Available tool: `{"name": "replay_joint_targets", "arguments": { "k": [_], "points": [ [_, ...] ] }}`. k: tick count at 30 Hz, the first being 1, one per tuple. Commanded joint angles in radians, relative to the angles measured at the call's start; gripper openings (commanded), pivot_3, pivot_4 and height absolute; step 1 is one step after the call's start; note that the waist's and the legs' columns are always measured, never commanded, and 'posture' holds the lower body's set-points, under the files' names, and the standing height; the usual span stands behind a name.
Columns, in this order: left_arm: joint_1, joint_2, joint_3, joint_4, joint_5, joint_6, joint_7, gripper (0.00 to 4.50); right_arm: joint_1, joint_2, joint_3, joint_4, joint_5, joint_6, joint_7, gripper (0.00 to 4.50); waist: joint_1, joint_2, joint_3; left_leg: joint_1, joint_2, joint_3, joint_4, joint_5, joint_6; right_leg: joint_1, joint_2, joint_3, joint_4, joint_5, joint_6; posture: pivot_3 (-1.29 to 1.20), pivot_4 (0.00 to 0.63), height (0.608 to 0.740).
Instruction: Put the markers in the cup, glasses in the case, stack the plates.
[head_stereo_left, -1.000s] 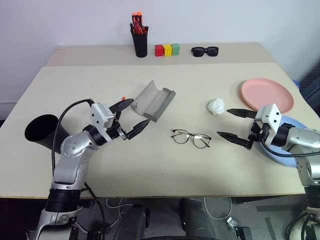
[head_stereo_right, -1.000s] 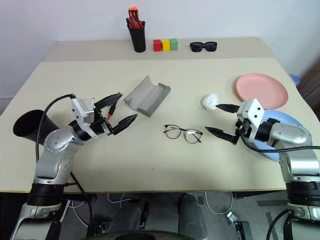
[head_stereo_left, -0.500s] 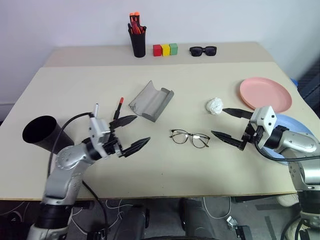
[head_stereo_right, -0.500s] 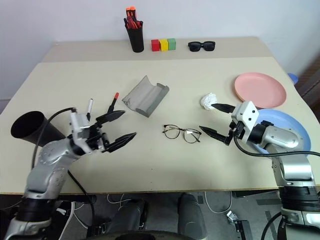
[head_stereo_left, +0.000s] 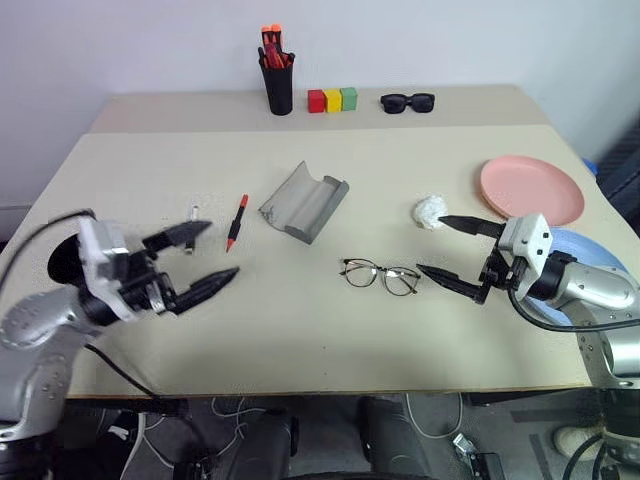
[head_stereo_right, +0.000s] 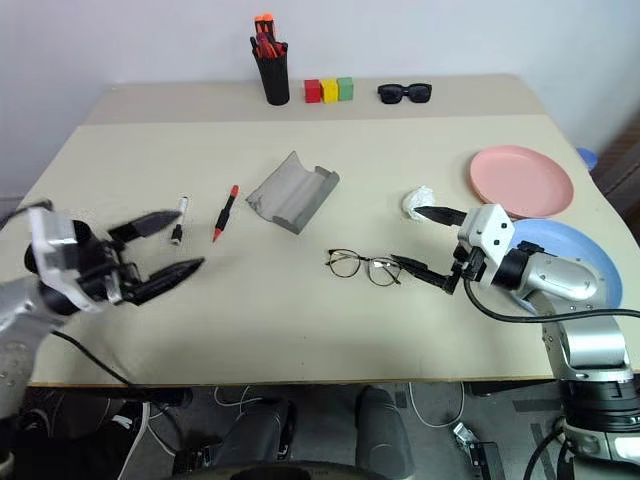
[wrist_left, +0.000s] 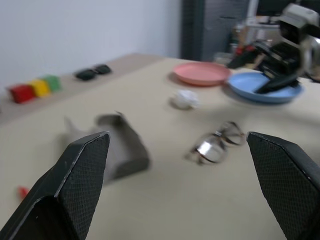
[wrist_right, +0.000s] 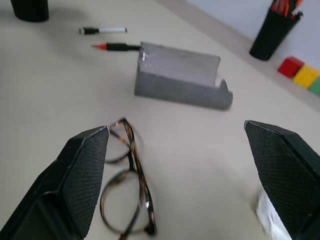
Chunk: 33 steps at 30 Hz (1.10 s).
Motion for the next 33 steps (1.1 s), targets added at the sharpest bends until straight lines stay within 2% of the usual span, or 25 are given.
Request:
{"name": "replay_joint_targets", "arguments": {
  "k": [1,4,8,11,14,16,21,28,33],
  "points": [
    [-0.078,0.093,-0.005,0.047,0.027,0.134,0.080,4.50,-0.021,0.003,-0.008,-0.018,0.022,-0.004,0.000,4.43,-0.004,0.000,0.000,0.000,0.000,0.000,0.000,0.000,0.000,0.000,0.000,0.000,0.000,0.000,0.000,0.00,0.150,0.740],
    [-0.142,0.164,0.017,0.094,-0.108,0.326,0.077,4.50,-0.019,0.003,-0.008,-0.013,0.023,-0.009,0.001,4.43,-0.010,-0.001,0.001,0.000,0.000,0.000,-0.001,-0.001,0.001,-0.001,0.000,0.000,-0.001,0.002,0.004,0.00,0.150,0.740],
    [-0.226,0.239,0.034,0.240,-0.038,0.310,0.005,4.50,0.002,-0.001,-0.026,-0.029,0.035,-0.003,-0.006,4.43,-0.012,-0.002,0.001,0.000,0.000,0.001,-0.002,-0.001,0.002,-0.003,0.000,0.000,0.000,0.001,0.004,0.00,0.150,0.740],
    [-0.309,0.291,0.014,0.371,-0.035,0.373,-0.024,4.50,0.005,-0.007,-0.035,-0.023,0.038,-0.006,-0.003,4.43,-0.010,-0.001,0.002,0.000,0.000,0.001,-0.002,-0.001,0.002,-0.003,0.001,0.000,0.001,0.001,0.004,0.00,0.150,0.740],
    [-0.459,0.331,-0.098,0.606,0.117,0.371,0.028,4.50,0.000,-0.008,-0.031,-0.016,0.036,-0.009,-0.002,4.43,-0.009,-0.001,0.002,0.000,0.000,0.001,-0.001,-0.001,0.002,-0.002,0.001,0.000,0.001,0.001,0.004,0.00,0.150,0.740],
    [-0.557,0.319,-0.169,0.712,0.210,0.347,0.060,4.50,-0.003,-0.004,-0.024,-0.016,0.032,-0.011,-0.004,4.43,-0.006,-0.001,0.002,0.001,0.000,0.001,-0.001,-0.001,0.002,-0.002,0.001,0.000,0.001,0.002,0.004,0.00,0.150,0.740],
    [-0.746,0.244,-0.265,0.812,0.286,0.484,0.114,4.50,0.002,0.007,-0.011,-0.025,0.030,-0.009,-0.011,4.43,-0.005,-0.003,0.002,-0.001,-0.001,0.000,-0.001,-0.001,0.001,-0.002,0.001,0.000,0.000,0.002,0.004,0.00,0.150,0.740],
    [-0.908,0.176,-0.391,0.903,0.395,0.692,0.157,4.50,0.012,0.010,-0.006,-0.033,0.030,-0.009,-0.019,4.43,-0.015,-0.003,0.002,-0.001,-0.001,0.000,-0.001,-0.001,0.001,-0.003,0.001,0.000,0.002,0.002,0.004,0.00,0.150,0.740],
    [-1.026,0.106,-0.375,0.992,0.442,0.779,0.246,4.50,0.018,0.014,0.000,-0.037,0.026,-0.011,-0.028,4.43,-0.010,-0.004,0.003,-0.001,-0.001,0.000,-0.001,-0.001,0.001,-0.003,0.001,0.000,0.002,0.002,0.004,0.00,0.150,0.740]
  ]
}}
